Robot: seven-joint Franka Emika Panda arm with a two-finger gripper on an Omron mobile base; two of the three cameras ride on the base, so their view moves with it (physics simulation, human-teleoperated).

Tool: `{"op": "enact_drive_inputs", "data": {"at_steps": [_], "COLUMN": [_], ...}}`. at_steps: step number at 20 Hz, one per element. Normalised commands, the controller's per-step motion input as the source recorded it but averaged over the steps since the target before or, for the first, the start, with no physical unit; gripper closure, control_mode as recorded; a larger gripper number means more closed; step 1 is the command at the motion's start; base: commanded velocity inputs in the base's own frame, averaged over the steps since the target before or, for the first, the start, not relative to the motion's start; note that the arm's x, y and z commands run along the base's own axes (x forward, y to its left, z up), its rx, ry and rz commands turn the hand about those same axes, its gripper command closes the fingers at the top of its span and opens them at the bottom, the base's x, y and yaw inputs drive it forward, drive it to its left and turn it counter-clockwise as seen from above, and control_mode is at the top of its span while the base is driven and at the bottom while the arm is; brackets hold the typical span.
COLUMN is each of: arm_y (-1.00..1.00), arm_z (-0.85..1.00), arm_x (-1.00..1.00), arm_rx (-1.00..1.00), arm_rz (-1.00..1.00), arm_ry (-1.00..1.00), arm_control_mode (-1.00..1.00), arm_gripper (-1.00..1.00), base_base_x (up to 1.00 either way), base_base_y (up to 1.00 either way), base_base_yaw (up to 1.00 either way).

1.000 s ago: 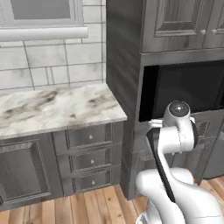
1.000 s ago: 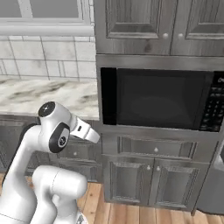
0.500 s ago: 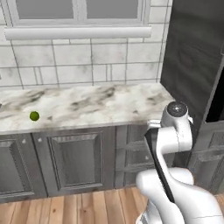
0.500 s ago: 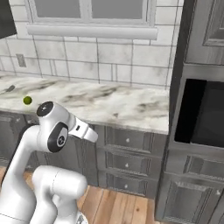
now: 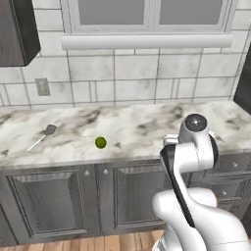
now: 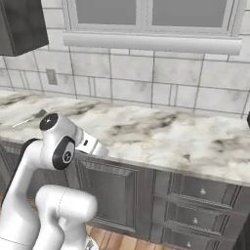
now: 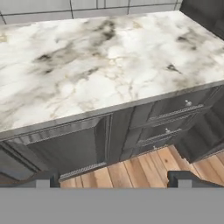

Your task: Place the squash and lime inside the fridge drawer. Close the drawer after placing the vegetables.

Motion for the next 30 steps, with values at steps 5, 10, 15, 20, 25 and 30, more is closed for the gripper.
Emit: {"op": "enact_drive_inputs", "data": {"at_steps": [5,10,15,20,25,30], "arm_y": [0.0,0.0,0.06,0.0,0.0,0.0], "arm_z": [0.0,0.0,-0.3,-0.29,-0.15,-0.41], "arm_x": [0.0,0.0,0.56,1.0,0.95,0.06], "arm_rx": [0.0,0.0,0.0,0.0,0.03,0.02], "arm_rz": [0.0,0.0,0.08,0.18,0.22,0.12], "arm_ry": [0.0,0.0,0.0,0.1,0.33,0.14], "arm_control_mode": [1.0,1.0,-1.0,-1.0,-1.0,-1.0], "arm_gripper": [-1.0,-1.0,-1.0,-1.0,-1.0,-1.0], "base_base_x": [0.68,0.12,0.07,0.0,0.0,0.0], "base_base_y": [1.0,0.67,0.07,0.0,0.0,0.0], "base_base_yaw": [0.0,0.09,0.02,0.0,0.0,0.0]}}
